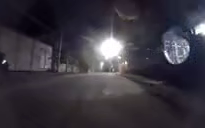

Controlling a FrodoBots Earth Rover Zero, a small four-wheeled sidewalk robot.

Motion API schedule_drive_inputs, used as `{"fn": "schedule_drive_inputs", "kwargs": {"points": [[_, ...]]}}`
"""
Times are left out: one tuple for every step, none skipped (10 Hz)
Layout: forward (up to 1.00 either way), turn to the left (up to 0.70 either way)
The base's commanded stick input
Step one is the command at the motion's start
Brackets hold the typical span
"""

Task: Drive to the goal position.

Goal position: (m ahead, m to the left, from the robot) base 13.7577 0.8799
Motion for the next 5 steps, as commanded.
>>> {"fn": "schedule_drive_inputs", "kwargs": {"points": [[0.70, 0.00], [0.70, 0.00], [0.70, 0.00], [0.70, 0.00], [0.70, 0.00]]}}
